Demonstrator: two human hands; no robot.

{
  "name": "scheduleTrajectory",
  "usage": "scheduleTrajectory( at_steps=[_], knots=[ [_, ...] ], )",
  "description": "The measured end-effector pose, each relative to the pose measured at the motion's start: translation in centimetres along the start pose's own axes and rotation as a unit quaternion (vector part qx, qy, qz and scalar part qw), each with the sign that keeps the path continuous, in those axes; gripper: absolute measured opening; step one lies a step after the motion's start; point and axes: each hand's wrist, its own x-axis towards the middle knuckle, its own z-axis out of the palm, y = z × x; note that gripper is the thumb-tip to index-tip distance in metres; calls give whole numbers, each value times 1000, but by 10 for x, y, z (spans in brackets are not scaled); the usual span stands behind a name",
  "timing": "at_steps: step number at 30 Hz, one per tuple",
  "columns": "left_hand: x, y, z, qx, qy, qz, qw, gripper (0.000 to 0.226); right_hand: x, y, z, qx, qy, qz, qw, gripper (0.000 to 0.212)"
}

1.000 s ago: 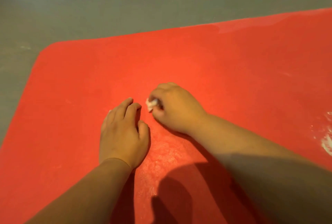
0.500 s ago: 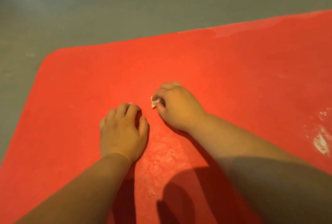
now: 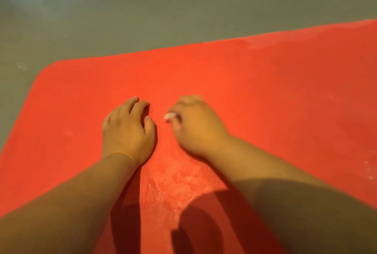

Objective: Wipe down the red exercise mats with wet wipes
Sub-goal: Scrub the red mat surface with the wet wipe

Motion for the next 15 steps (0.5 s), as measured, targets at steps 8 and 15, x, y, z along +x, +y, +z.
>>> scheduleTrajectory(
  at_steps=[8,15],
  knots=[
    [5,-1,0,6,16,-3,1000,51,18,124,-63,-66,77,223,969,22],
    [8,-4,3,5,27,-18,999,36,28,46,-12,-63,47,113,990,23]
  ],
)
